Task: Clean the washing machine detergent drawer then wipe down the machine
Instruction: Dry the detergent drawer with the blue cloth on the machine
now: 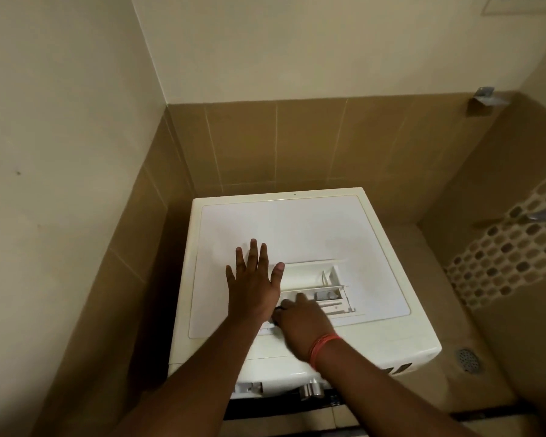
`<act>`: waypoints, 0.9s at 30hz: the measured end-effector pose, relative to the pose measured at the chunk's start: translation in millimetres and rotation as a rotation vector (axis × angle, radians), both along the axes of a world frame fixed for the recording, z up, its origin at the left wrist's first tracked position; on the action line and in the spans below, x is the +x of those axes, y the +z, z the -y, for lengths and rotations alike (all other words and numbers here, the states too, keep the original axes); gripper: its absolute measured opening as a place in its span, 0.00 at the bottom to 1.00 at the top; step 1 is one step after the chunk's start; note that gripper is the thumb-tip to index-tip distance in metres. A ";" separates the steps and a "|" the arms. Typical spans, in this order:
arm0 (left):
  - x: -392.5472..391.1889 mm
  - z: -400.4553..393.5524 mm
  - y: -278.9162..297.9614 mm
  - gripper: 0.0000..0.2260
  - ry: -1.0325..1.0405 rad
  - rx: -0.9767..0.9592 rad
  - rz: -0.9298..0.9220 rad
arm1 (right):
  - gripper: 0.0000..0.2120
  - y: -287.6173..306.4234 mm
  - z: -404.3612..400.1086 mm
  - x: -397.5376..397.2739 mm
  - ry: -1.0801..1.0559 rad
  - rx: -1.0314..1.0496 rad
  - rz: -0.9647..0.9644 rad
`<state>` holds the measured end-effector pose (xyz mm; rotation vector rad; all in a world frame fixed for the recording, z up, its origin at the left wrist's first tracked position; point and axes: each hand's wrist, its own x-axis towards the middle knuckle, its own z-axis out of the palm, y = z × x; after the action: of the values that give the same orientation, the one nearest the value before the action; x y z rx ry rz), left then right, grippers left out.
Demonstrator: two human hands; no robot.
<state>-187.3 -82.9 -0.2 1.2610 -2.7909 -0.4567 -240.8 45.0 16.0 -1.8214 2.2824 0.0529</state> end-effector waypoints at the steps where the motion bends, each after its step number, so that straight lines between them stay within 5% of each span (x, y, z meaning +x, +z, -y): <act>1: 1.7 2.0 -0.3 0.35 -0.005 -0.018 0.016 | 0.20 -5.3 -1.4 4.1 0.027 -0.056 0.053; 4: 4.2 5.9 -2.8 0.35 -0.037 -0.040 0.030 | 0.21 0.5 -12.3 -23.3 -0.082 -0.027 0.333; 7: 5.1 6.4 -2.5 0.38 -0.054 -0.036 -0.021 | 0.14 17.5 -24.3 -79.1 -0.459 -0.049 0.493; 10: 3.6 5.5 -3.0 0.44 -0.058 -0.021 -0.029 | 0.23 15.6 -35.0 -109.2 -0.605 -0.238 0.198; 13: 3.1 3.6 -3.0 0.43 -0.051 -0.025 -0.021 | 0.20 -4.5 -40.4 -91.6 -0.457 -0.055 0.113; 23: 0.3 3.7 -5.3 0.41 -0.048 -0.039 0.025 | 0.13 -18.1 -12.3 -29.5 -0.270 -0.138 -0.027; 27: 1.1 5.3 -5.6 0.40 -0.066 -0.033 0.027 | 0.21 -16.3 -10.2 -22.2 -0.096 -0.102 -0.013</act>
<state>-186.3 -88.3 -5.8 1.1802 -2.8573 -0.3989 -263.0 55.2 -0.3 -1.7602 2.4197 -0.0687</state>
